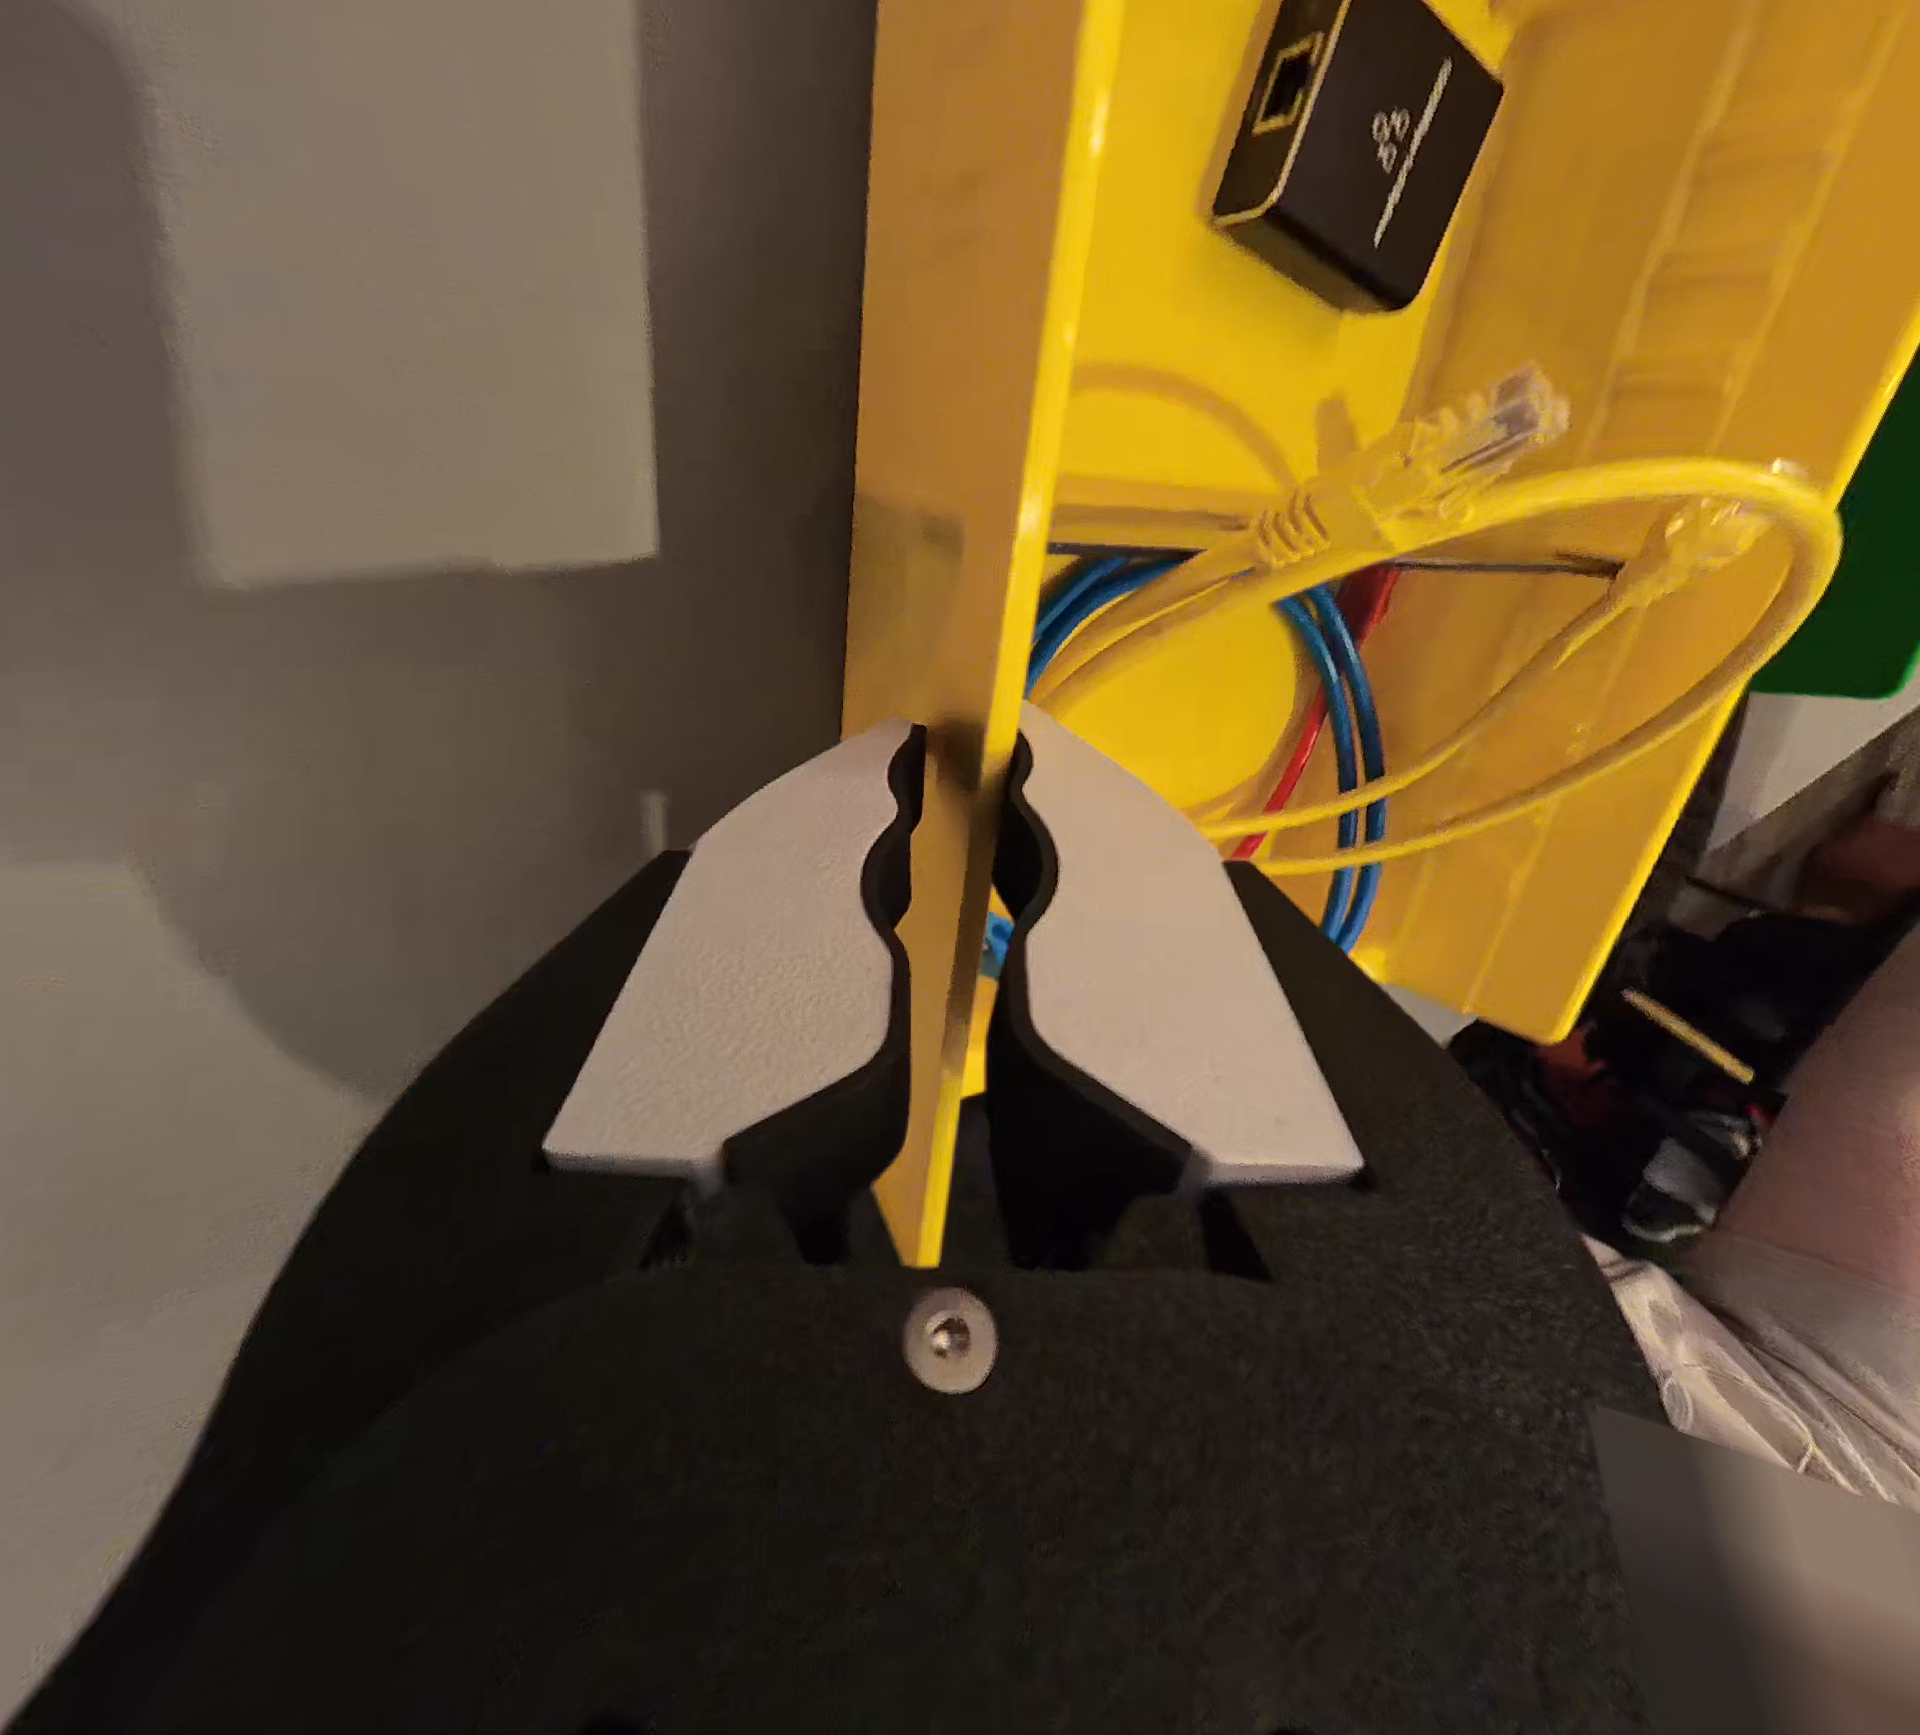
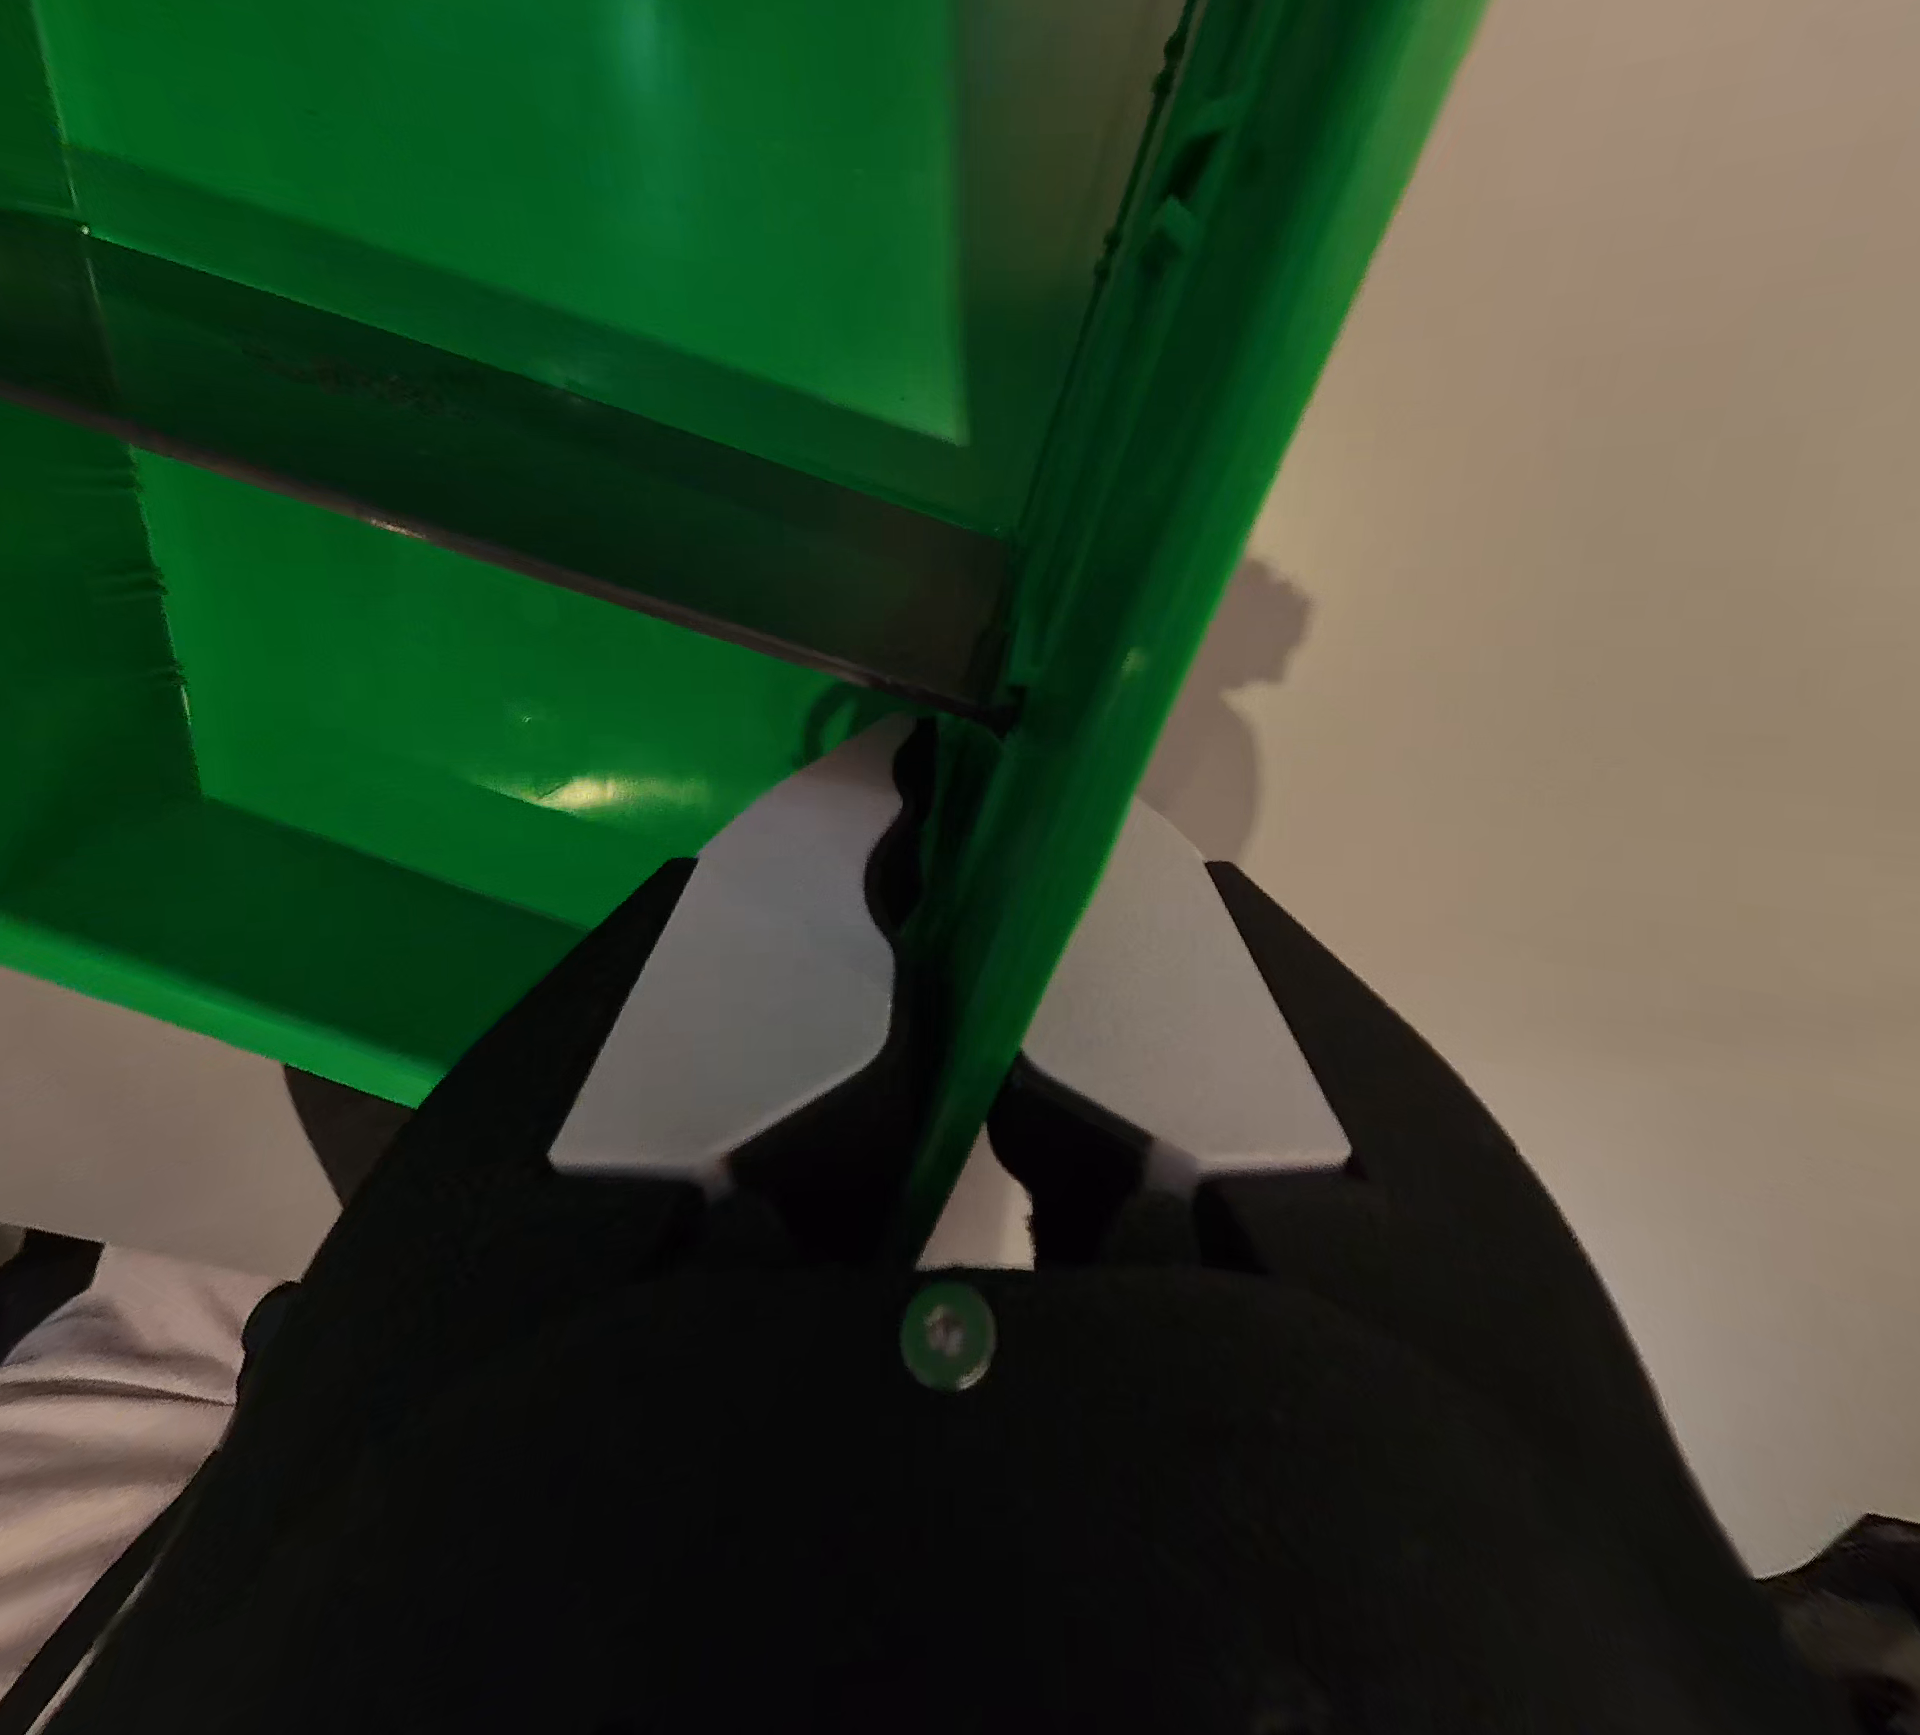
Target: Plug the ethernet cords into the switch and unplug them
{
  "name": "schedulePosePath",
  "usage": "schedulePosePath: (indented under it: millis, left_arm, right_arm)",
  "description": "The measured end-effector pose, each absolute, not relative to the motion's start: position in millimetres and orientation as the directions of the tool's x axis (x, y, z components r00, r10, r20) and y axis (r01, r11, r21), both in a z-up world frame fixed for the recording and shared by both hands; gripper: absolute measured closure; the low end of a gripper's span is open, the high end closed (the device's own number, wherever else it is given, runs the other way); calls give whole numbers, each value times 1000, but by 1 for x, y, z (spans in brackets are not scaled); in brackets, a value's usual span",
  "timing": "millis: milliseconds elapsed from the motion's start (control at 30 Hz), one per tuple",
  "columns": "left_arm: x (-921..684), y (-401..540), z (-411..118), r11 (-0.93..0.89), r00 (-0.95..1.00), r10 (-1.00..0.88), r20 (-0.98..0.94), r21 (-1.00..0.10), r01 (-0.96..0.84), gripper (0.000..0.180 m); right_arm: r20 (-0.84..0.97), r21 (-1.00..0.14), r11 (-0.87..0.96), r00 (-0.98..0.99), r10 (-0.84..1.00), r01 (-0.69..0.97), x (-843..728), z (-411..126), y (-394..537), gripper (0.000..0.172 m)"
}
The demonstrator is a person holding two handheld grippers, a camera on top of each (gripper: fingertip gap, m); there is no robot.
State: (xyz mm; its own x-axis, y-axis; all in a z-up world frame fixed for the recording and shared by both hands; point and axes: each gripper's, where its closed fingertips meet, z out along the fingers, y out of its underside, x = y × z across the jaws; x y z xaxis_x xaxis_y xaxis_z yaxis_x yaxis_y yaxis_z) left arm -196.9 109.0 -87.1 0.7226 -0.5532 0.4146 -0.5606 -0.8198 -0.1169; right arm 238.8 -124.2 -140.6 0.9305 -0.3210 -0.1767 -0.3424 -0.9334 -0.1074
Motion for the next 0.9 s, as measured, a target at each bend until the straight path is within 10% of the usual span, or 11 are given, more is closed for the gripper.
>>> schedulePosePath:
  millis: [633,900]
  left_arm:
    - [-421,150,-83,-976,789,-125,601,-217,10,160]
    - [-394,135,-83,-957,818,-260,513,-248,-148,165]
  right_arm:
    - [-161,-74,-966,959,-232,-246,266,-141,-136,165]
    - [-158,-81,-968,962,-222,-236,257,-141,-134,165]
